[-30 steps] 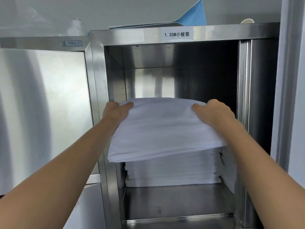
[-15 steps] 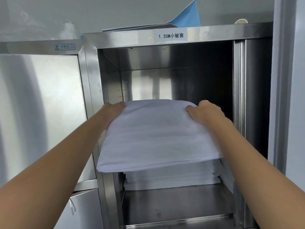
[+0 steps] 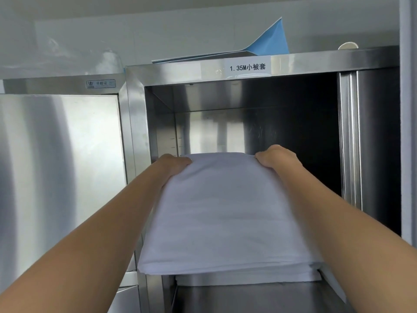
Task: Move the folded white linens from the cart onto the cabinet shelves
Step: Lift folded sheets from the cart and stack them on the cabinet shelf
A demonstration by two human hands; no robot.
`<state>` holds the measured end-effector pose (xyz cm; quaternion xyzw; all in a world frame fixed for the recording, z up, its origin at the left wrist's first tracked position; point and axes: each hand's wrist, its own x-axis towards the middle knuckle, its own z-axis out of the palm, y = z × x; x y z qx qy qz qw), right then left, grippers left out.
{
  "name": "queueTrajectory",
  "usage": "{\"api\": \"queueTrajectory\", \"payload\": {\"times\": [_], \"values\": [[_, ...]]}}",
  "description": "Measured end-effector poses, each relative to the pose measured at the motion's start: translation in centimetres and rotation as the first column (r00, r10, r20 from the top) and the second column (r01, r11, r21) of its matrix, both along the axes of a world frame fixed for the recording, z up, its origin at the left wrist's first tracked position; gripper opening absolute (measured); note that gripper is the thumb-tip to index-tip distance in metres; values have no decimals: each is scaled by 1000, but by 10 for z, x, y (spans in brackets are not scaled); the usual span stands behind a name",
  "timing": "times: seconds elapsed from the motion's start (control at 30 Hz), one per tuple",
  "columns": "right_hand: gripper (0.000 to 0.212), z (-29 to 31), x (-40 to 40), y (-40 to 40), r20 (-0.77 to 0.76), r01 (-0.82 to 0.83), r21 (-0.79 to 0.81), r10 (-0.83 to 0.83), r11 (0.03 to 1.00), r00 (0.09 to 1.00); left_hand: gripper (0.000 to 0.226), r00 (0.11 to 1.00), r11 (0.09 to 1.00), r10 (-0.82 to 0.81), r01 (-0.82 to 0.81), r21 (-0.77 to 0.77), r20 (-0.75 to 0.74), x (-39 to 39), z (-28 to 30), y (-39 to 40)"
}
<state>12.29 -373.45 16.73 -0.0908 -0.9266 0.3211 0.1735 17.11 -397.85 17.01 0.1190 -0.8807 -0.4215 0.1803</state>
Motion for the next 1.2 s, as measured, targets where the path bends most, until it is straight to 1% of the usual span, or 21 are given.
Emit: {"api": "queueTrajectory", "payload": {"times": [0.07, 0.1, 0.17, 0.27, 0.33, 0.4, 0.53, 0.7, 0.8, 0.93, 1.07, 1.2], "values": [[28, -7, -9, -2, -57, 27, 0, -27, 1000, 998, 66, 997, 999, 44, -45, -13, -65, -8, -10, -3], [30, -12, -13, -1, -95, 33, -26, -35, 999, 995, 69, 992, 997, 73, -76, -21, -105, -11, -18, -5], [34, -26, -18, 1, -182, 20, -134, -44, 991, 982, 72, 976, 994, 109, -112, -7, -187, -14, -35, -7], [38, -40, -18, 4, -338, -47, -264, -47, 963, 940, 66, 945, 991, 123, -99, 93, -303, -9, -53, -6], [36, -46, -12, 4, -467, -117, -327, -53, 938, 883, 58, 923, 985, 125, -71, 157, -365, -4, -60, -6], [32, -49, -1, 4, -587, -193, -382, -76, 904, 806, 51, 897, 978, 134, -50, 204, -421, 2, -65, -7], [23, -53, 25, 3, -736, -315, -415, -110, 854, 668, 44, 833, 953, 192, -32, 300, -520, 22, -69, -4], [19, -64, 49, -1, -799, -386, -453, -174, 804, 576, 37, 766, 952, 216, -27, 306, -606, 45, -73, 0], [19, -66, 61, -1, -828, -419, -461, -210, 782, 519, 30, 714, 957, 189, 19, 288, -674, 57, -72, 0], [19, -51, 82, -8, -862, -448, -444, -235, 776, 448, 22, 630, 955, 171, 84, 285, -757, 66, -60, -8], [18, -38, 101, -22, -886, -447, -423, -257, 788, 385, 18, 608, 949, 155, 128, 288, -779, 70, -43, -24], [18, -33, 114, -38, -885, -421, -436, -295, 795, 359, 17, 590, 945, 115, 182, 270, -799, 68, -32, -41]]}}
